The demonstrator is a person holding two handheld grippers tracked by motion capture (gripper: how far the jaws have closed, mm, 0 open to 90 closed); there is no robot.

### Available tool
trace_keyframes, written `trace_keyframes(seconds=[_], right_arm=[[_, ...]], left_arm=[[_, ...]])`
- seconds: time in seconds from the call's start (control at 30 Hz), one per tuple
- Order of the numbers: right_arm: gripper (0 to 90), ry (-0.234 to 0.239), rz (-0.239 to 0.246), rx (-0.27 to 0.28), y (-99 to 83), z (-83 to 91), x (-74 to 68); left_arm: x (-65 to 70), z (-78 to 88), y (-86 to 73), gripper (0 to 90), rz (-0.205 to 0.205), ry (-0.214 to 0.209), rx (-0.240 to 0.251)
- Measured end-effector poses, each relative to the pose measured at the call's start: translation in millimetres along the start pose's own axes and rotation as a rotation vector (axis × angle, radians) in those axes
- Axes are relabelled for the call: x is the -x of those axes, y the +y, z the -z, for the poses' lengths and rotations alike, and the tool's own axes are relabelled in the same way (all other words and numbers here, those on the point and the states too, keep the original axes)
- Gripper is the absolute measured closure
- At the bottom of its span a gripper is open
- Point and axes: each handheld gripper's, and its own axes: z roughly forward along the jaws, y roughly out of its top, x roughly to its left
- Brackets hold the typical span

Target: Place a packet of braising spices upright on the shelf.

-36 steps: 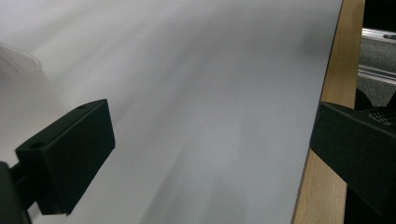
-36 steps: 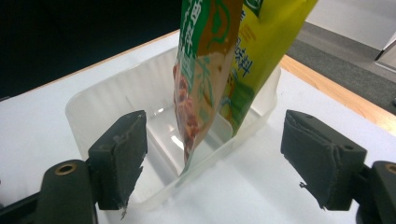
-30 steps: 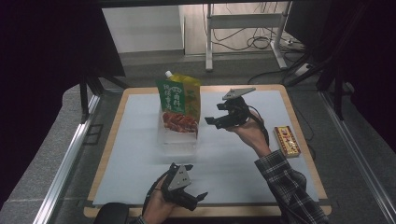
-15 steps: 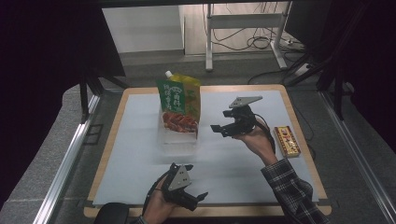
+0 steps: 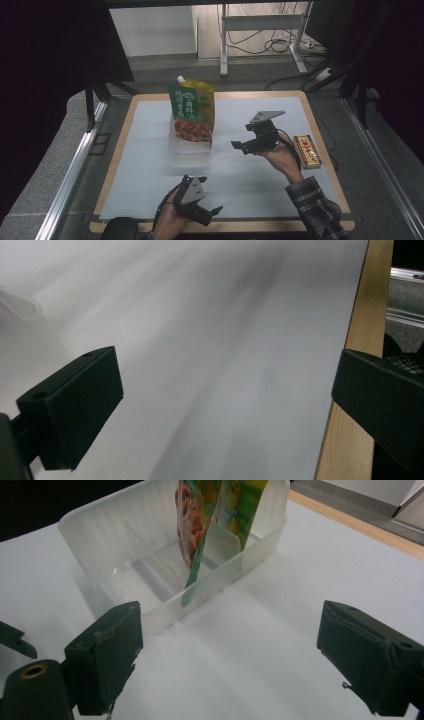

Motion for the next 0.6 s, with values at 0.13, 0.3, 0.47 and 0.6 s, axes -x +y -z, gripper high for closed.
trace_keyframes(seconds=[0.13,0.3,0.47,0.6], right_arm=[[10.2,-0.008,-0.017,-0.008,-6.1,-0.3,2.5],[9.0,-0.026,-0.031,-0.022,-13.9,-1.2,4.9],[7.7,-0.014,-0.042,-0.019,-18.7,0.9,6.4],[6.8,-0.030,-0.045,-0.025,-21.7,2.9,8.4]], left_arm=[[0.3,0.3,0.1,0.0,-0.001,0.000,-0.003],[0.3,0.5,0.0,0.0,0.000,-0.002,-0.002],[0.0,0.4,-0.3,0.0,-0.003,-0.005,-0.003],[-0.3,0.2,-0.5,0.0,-0.007,0.000,-0.007]])
